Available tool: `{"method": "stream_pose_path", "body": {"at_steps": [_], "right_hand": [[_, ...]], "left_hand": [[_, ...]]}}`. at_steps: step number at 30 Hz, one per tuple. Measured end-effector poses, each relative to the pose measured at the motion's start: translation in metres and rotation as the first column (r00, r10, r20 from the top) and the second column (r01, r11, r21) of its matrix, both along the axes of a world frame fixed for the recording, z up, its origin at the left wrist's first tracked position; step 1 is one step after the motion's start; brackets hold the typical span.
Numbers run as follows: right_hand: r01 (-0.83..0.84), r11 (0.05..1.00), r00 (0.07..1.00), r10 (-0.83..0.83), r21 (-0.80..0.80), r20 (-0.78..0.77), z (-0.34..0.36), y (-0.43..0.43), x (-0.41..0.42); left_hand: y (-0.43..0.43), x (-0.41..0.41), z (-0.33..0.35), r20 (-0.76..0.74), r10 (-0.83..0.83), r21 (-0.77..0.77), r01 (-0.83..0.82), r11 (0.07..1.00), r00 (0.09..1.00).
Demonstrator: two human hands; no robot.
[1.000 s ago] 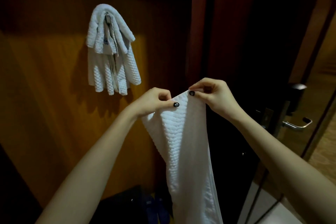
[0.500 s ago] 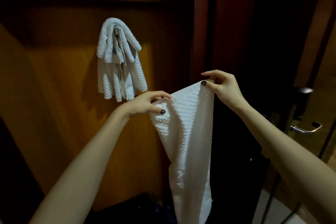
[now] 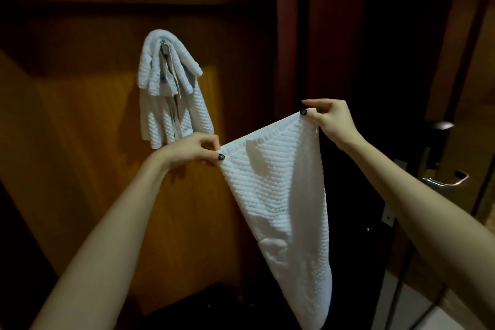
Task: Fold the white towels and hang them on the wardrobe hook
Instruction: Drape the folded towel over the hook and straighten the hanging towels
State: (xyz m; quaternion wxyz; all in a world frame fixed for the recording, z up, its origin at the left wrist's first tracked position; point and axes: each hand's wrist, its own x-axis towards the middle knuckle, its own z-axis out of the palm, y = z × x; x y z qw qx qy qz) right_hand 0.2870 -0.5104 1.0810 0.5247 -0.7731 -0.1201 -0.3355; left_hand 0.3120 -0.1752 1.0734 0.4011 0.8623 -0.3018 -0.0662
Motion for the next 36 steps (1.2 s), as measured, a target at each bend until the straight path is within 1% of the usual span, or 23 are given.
{"method": "stream_pose_path", "body": {"at_steps": [7, 8, 11, 13, 15, 17, 19, 21, 23, 25, 27, 28, 29, 30, 31, 32, 33, 34, 35, 36], "right_hand": [[0.084, 0.977, 0.993, -0.099, -0.195, -0.066, -0.003, -0.011, 0.001], [0.085, 0.968, 0.992, -0.103, -0.235, -0.068, -0.004, -0.013, 0.0], [0.083, 0.905, 0.985, -0.138, -0.417, -0.102, -0.011, -0.012, 0.001], [0.094, 0.868, 0.974, -0.182, -0.487, -0.136, -0.018, -0.012, 0.003], [0.122, 0.857, 0.964, -0.221, -0.501, -0.145, -0.023, -0.014, 0.003], [0.15, 0.838, 0.962, -0.247, -0.524, -0.12, -0.027, -0.014, 0.002], [0.159, 0.839, 0.962, -0.251, -0.52, -0.111, -0.031, -0.014, 0.001], [0.122, 0.857, 0.971, -0.208, -0.5, -0.12, -0.036, -0.013, -0.001], [0.023, 0.881, 0.987, -0.095, -0.473, -0.13, -0.042, -0.012, -0.005], [-0.138, 0.908, 0.98, 0.067, -0.395, -0.188, -0.043, -0.009, -0.011], [-0.34, 0.901, 0.92, 0.259, -0.269, -0.295, -0.043, -0.006, -0.015], [-0.403, 0.882, 0.885, 0.308, -0.244, -0.349, -0.043, -0.004, -0.015], [-0.426, 0.863, 0.863, 0.297, -0.272, -0.408, -0.043, -0.001, -0.014], [-0.417, 0.842, 0.856, 0.237, -0.342, -0.46, -0.043, 0.003, -0.012], [-0.385, 0.803, 0.864, 0.14, -0.455, -0.484, -0.046, 0.006, -0.009], [-0.35, 0.749, 0.878, 0.053, -0.563, -0.476, -0.048, 0.009, -0.008], [-0.306, 0.695, 0.9, -0.011, -0.651, -0.435, -0.052, 0.012, -0.007], [-0.263, 0.663, 0.922, -0.041, -0.701, -0.384, -0.057, 0.014, -0.006], [-0.234, 0.656, 0.938, -0.041, -0.717, -0.344, -0.061, 0.016, -0.007], [-0.218, 0.668, 0.949, -0.024, -0.711, -0.314, -0.065, 0.017, -0.007]], "left_hand": [[-0.003, 0.01, 0.001, 0.084, 0.099, -0.036, -0.097, 0.995, 0.991], [-0.004, 0.011, 0.002, 0.101, 0.106, -0.017, -0.105, 0.994, 0.989], [-0.01, 0.012, 0.003, 0.196, 0.11, 0.13, -0.137, 0.982, 0.974], [-0.015, 0.015, 0.0, 0.273, 0.133, 0.145, -0.178, 0.973, 0.953], [-0.017, 0.017, -0.006, 0.293, 0.187, 0.043, -0.208, 0.977, 0.937], [-0.017, 0.017, -0.012, 0.234, 0.211, -0.106, -0.191, 0.976, 0.949], [-0.014, 0.017, -0.015, 0.203, 0.213, -0.235, -0.164, 0.958, 0.956], [-0.012, 0.015, -0.016, 0.201, 0.229, -0.345, -0.15, 0.926, 0.952], [-0.01, 0.011, -0.017, 0.243, 0.263, -0.39, -0.154, 0.908, 0.934], [-0.006, 0.009, -0.016, 0.274, 0.287, -0.368, -0.176, 0.913, 0.918], [0.0, 0.009, -0.015, 0.255, 0.276, -0.277, -0.203, 0.939, 0.927], [0.004, 0.01, -0.015, 0.233, 0.279, -0.213, -0.231, 0.949, 0.931], [0.007, 0.01, -0.015, 0.206, 0.282, -0.141, -0.257, 0.956, 0.937], [0.009, 0.01, -0.017, 0.174, 0.279, -0.071, -0.271, 0.96, 0.944], [0.011, 0.01, -0.018, 0.14, 0.273, -0.011, -0.274, 0.962, 0.952], [0.013, 0.009, -0.02, 0.108, 0.274, 0.036, -0.279, 0.96, 0.956], [0.014, 0.007, -0.022, 0.081, 0.279, 0.07, -0.285, 0.956, 0.957], [0.015, 0.004, -0.023, 0.063, 0.283, 0.088, -0.288, 0.954, 0.957], [0.016, 0.001, -0.023, 0.057, 0.278, 0.093, -0.282, 0.955, 0.959], [0.017, -0.003, -0.024, 0.064, 0.268, 0.086, -0.273, 0.958, 0.961]]}}
